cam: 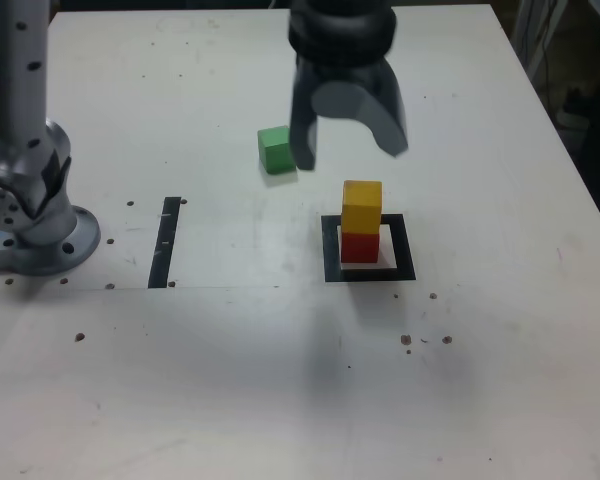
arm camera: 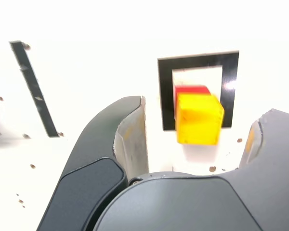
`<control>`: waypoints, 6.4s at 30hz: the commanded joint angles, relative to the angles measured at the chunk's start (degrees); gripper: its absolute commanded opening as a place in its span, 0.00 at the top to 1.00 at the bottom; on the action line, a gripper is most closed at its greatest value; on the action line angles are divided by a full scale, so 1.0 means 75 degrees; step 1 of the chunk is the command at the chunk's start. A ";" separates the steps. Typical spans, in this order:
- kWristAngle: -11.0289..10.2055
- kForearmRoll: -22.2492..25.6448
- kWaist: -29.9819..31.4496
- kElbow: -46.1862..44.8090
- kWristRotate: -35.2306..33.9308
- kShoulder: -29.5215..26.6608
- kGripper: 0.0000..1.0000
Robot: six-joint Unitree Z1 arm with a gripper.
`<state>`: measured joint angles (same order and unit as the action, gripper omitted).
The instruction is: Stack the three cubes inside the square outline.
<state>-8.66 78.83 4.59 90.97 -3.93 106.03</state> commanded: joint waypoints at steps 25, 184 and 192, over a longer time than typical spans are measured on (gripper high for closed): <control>-0.0565 -0.2264 -0.3204 -0.2891 0.0237 0.0277 0.04; 0.0223 0.1077 0.0477 0.1050 -0.0181 -0.0021 0.01; 0.0564 0.1227 0.0511 -0.0424 0.0039 -0.1889 0.01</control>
<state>-5.06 87.80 8.21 89.86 -3.74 96.81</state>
